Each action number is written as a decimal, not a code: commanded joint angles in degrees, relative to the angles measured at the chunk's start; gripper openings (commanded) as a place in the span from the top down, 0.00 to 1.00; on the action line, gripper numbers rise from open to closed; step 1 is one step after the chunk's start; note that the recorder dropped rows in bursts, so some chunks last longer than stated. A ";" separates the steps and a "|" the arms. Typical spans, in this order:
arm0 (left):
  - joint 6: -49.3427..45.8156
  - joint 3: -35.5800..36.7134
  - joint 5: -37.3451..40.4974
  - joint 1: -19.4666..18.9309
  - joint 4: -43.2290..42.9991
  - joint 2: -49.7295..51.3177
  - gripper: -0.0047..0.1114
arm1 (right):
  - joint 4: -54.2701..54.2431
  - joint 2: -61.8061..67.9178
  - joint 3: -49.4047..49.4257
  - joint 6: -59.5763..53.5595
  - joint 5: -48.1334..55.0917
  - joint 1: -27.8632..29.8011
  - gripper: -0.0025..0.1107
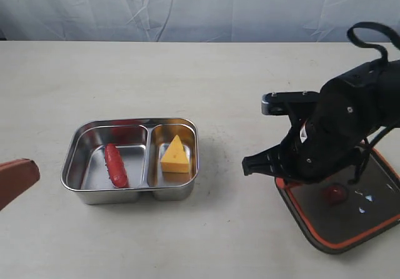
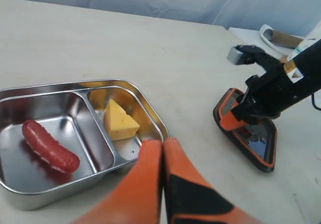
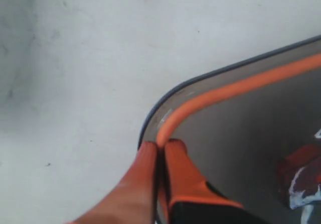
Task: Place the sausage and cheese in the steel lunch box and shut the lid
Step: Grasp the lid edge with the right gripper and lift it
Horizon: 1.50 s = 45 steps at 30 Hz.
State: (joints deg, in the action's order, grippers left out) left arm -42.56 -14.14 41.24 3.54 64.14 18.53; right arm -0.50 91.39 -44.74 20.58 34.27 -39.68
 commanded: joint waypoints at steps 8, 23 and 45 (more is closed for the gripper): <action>0.14 3.87 -0.12 0.00 4.90 0.17 0.96 | 0.50 -14.55 -0.20 -0.94 -0.09 0.26 0.98; -21.11 3.89 9.99 0.00 26.59 0.17 0.77 | -0.78 -30.41 -0.20 -1.09 -0.96 0.26 0.98; -42.06 2.06 15.57 0.00 32.70 5.67 0.52 | -57.72 -35.18 -0.20 -44.93 -6.83 0.26 0.98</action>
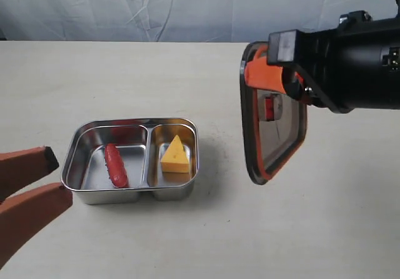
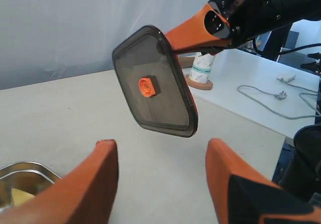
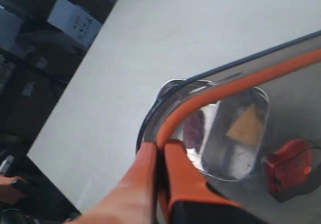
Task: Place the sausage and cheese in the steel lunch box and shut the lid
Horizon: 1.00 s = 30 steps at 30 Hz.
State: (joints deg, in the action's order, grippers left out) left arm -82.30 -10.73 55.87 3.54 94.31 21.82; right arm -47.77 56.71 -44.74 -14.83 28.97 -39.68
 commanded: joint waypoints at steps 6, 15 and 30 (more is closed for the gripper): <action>-2.38 -3.44 3.09 0.00 3.37 6.87 0.52 | -15.20 -0.27 -0.20 -14.09 -6.14 -3.86 0.99; -2.22 -6.46 -0.21 0.00 -3.88 10.71 0.56 | -15.05 4.30 -0.20 -14.20 -13.38 -12.47 0.99; -6.32 -7.00 2.36 0.00 -0.29 15.11 0.56 | -16.53 15.67 -9.15 -15.02 -20.85 -23.28 0.99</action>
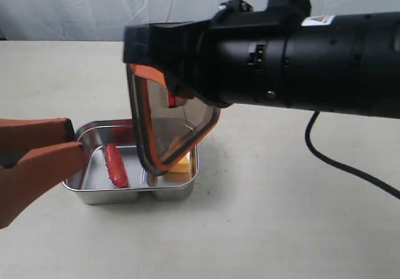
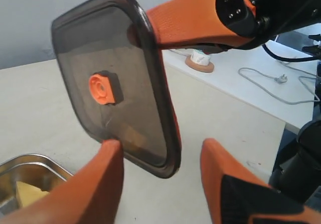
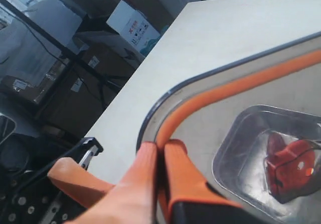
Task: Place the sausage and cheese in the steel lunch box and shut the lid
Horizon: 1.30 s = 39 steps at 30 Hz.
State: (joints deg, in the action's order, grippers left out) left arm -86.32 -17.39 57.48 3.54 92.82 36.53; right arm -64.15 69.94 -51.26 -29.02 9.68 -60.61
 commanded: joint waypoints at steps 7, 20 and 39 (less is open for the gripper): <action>-3.79 -0.35 -0.71 0.00 -0.07 0.40 0.51 | -0.15 5.30 -5.07 -0.96 -5.48 -5.73 0.99; -5.37 -0.35 -1.31 0.00 4.30 3.45 0.51 | 0.32 5.57 -5.21 -0.96 -6.91 -6.83 0.99; -9.27 -0.35 -5.88 0.00 5.80 3.45 0.68 | 2.20 10.44 -10.59 -1.06 -5.64 -11.51 0.99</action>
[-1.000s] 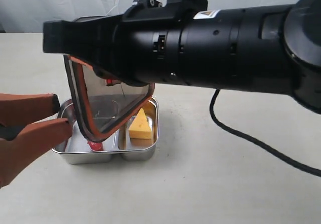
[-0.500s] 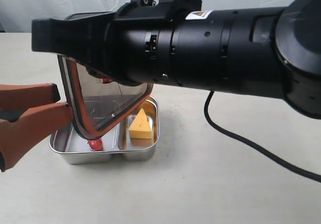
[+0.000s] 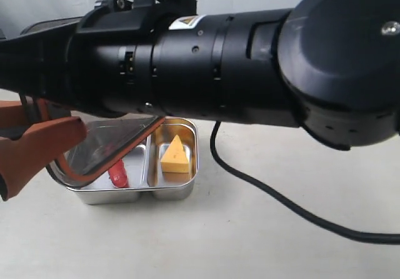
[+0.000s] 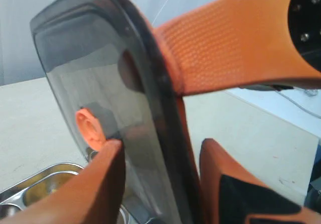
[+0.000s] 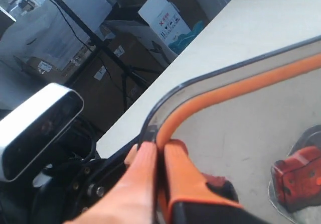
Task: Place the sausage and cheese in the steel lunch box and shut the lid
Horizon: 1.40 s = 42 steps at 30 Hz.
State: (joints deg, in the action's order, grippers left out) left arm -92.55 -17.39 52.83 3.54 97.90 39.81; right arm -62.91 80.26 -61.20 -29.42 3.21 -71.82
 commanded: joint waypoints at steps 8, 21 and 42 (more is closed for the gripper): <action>-15.29 -0.35 -2.44 0.00 0.59 0.17 0.96 | 0.98 -0.11 -0.80 -0.66 8.65 -0.30 0.99; -24.13 -0.35 -10.90 0.00 -1.42 0.17 0.96 | 7.63 -2.54 -0.80 -0.40 13.41 -0.19 0.99; -29.50 -4.11 -22.98 0.00 -8.89 -0.48 0.96 | 49.19 -3.38 -0.80 39.74 41.06 -0.19 0.48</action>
State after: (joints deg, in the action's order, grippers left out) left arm -120.11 -20.14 29.63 3.54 92.26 39.93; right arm -22.02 77.94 -61.81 4.20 40.15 -72.16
